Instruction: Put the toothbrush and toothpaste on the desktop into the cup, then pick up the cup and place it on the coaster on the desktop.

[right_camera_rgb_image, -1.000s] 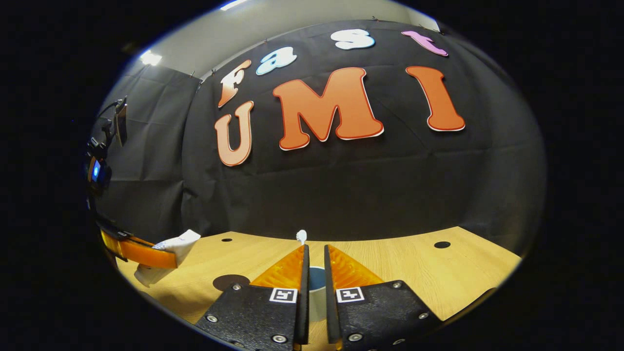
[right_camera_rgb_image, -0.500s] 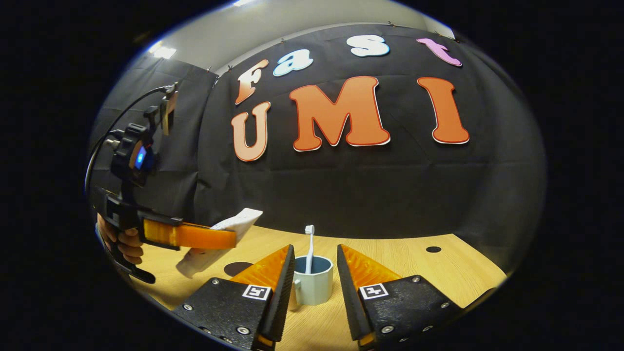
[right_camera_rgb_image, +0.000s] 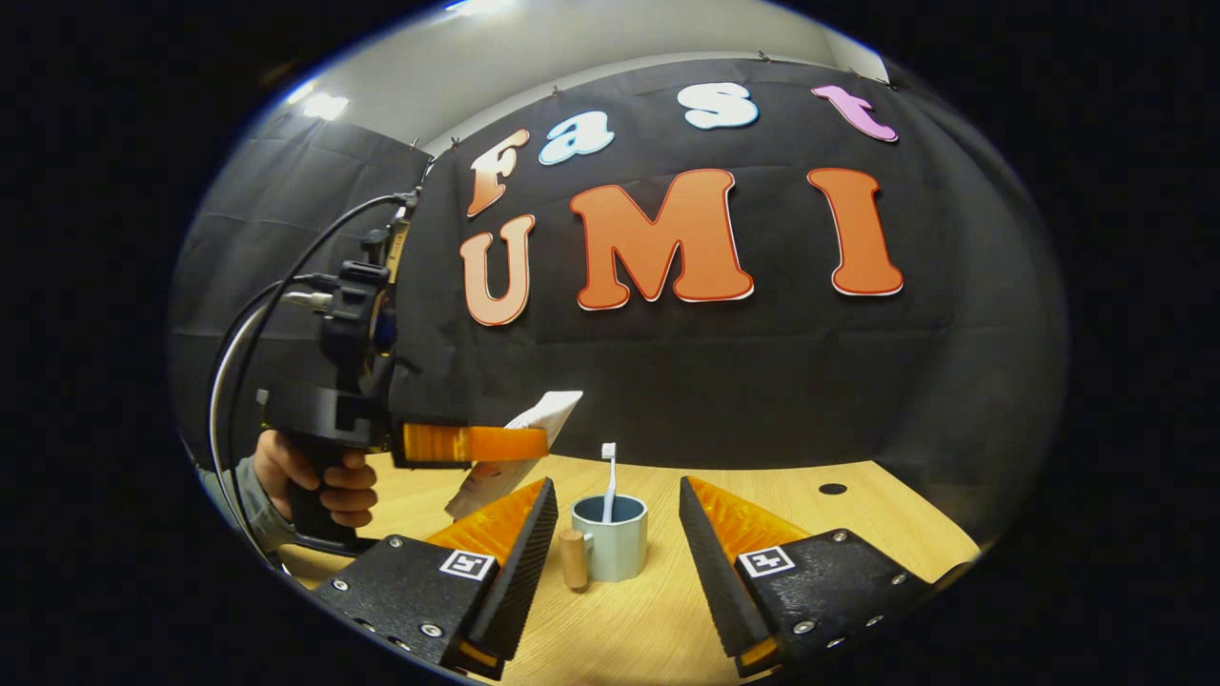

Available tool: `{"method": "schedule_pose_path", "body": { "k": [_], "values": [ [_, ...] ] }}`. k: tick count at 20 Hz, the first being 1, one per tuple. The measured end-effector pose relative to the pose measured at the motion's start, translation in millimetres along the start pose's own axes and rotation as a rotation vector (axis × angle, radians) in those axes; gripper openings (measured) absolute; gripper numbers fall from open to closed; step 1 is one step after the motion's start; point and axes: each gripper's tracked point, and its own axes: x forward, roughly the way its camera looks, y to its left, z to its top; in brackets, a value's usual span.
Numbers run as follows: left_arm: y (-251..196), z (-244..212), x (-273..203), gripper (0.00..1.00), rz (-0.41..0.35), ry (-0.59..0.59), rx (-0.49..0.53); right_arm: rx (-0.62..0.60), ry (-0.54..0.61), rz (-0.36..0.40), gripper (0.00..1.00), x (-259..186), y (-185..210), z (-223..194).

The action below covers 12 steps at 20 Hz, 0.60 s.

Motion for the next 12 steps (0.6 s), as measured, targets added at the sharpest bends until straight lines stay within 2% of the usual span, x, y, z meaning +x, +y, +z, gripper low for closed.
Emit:
{"method": "schedule_pose_path", "body": {
  "k": [4, 10, 11, 12],
  "values": [
    [-5, 11, 22, 0.18, -0.023, -0.044, -0.013, -0.016, 0.012, -0.005, 0.84, -12, -4, -6],
    [-11, 17, 56, 0.18, -0.061, -0.108, -0.040, -0.044, 0.068, -0.026, 0.87, -19, -12, -23],
    [-11, 17, 61, 0.18, -0.065, -0.117, -0.039, -0.047, 0.073, -0.029, 0.82, -21, -12, -25],
    [-10, 18, 66, 0.18, -0.070, -0.127, -0.038, -0.049, 0.080, -0.031, 0.87, -22, -13, -26]
  ]
}}
